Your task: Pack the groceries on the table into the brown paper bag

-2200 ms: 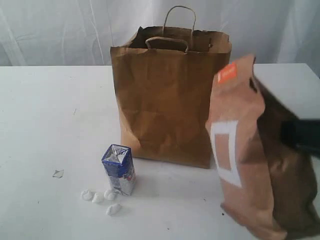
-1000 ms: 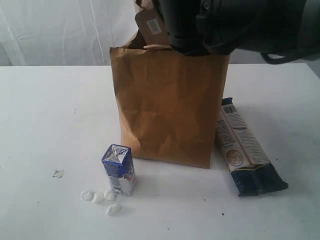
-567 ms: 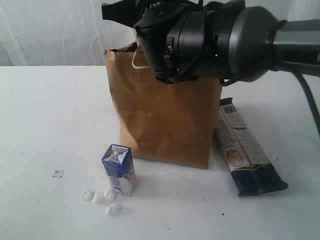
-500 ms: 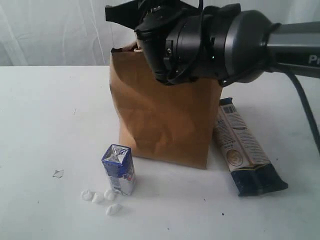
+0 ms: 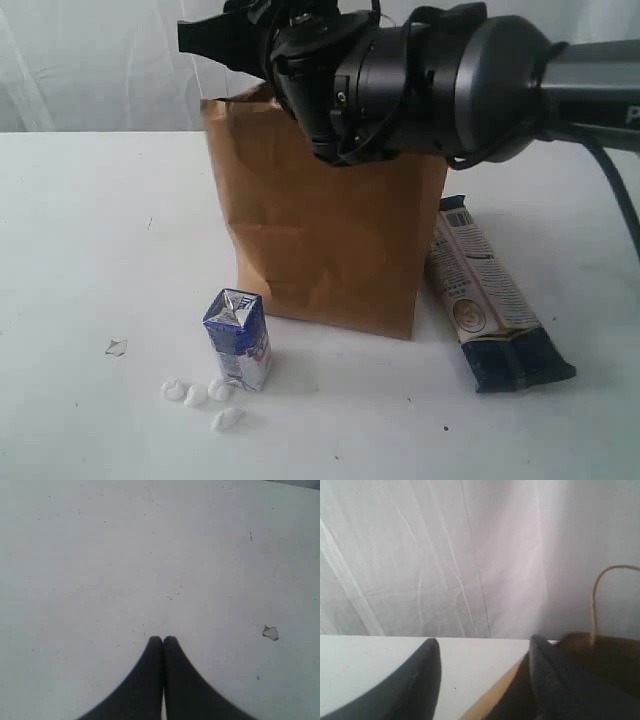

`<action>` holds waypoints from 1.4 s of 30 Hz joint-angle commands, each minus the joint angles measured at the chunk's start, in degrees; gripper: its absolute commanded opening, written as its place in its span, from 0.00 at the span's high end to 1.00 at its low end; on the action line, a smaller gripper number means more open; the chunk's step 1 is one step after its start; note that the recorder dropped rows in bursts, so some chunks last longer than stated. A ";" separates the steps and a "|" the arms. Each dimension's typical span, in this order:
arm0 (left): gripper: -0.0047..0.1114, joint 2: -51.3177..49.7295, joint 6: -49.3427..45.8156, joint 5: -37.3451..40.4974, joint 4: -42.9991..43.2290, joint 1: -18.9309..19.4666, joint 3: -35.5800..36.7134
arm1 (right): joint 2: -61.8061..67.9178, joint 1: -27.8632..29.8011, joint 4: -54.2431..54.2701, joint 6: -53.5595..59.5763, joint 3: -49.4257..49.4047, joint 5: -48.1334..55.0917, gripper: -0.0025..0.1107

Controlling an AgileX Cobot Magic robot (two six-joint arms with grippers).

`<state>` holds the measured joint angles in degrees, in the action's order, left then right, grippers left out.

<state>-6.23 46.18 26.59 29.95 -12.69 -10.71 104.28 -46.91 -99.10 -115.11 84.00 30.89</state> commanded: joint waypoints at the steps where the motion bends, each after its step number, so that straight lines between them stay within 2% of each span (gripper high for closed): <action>1: 0.96 -0.13 0.13 0.05 0.52 -0.04 0.33 | -1.89 0.13 -0.82 -0.55 0.06 -0.28 0.52; 7: 0.96 -0.13 0.13 0.05 0.52 -0.04 0.33 | -5.50 0.13 -0.26 0.54 -0.06 -3.38 0.52; 9: 0.96 -0.13 0.13 0.05 0.52 -0.04 0.33 | -7.31 0.13 3.19 5.52 -0.06 -4.79 0.52; 11: 0.96 -0.13 0.13 0.05 0.52 -0.04 0.33 | -9.31 0.13 11.21 14.92 -0.06 -3.98 0.56; 13: 0.96 -0.13 0.13 0.05 0.52 -0.04 0.33 | -11.14 0.13 22.04 30.66 -0.06 0.43 0.65; 15: 0.96 -0.13 0.13 0.05 0.52 -0.04 0.33 | -13.07 0.13 32.25 45.12 -0.06 10.75 0.79; 17: 0.96 -0.13 0.13 0.05 0.52 -0.04 0.33 | -14.69 0.13 36.77 53.93 -0.06 21.12 0.93; 18: 0.96 -0.13 0.13 0.05 0.52 -0.04 0.33 | -15.67 0.13 37.51 57.44 -0.06 26.21 0.98; 20: 0.96 -0.13 0.13 0.05 0.52 -0.04 0.33 | -18.12 0.13 36.50 60.60 -0.49 32.58 0.98; 26: 0.96 -0.13 0.13 0.05 0.52 -0.04 0.33 | -28.63 1.93 29.43 64.23 -5.42 37.99 0.98; 29: 0.96 -0.13 0.13 0.05 0.52 -0.04 0.33 | -33.91 9.71 28.31 65.07 -10.93 38.13 0.98; 32: 0.96 -0.13 0.13 0.05 0.52 -0.04 0.33 | -37.83 22.65 32.53 66.39 -15.81 25.99 0.98; 34: 0.96 -0.13 0.13 0.05 0.52 -0.04 0.33 | -37.79 33.29 43.80 72.25 -16.80 15.32 0.98; 35: 0.96 -0.13 0.13 0.05 0.52 -0.04 0.33 | -36.99 38.38 51.20 79.04 -16.80 12.23 0.98; 37: 0.96 -0.13 0.13 0.05 0.52 -0.04 0.33 | -33.56 47.05 72.84 99.00 -16.80 9.99 0.98; 39: 0.96 -0.13 0.13 0.05 0.52 -0.04 0.33 | -27.99 53.80 91.96 118.25 -16.80 15.67 0.98; 42: 0.96 -0.13 0.13 0.05 0.52 -0.04 0.33 | -18.94 59.25 106.98 130.64 -16.80 27.83 0.98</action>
<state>-6.23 46.18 26.59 29.95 -12.69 -10.71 78.52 7.46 -7.57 0.42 67.72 50.00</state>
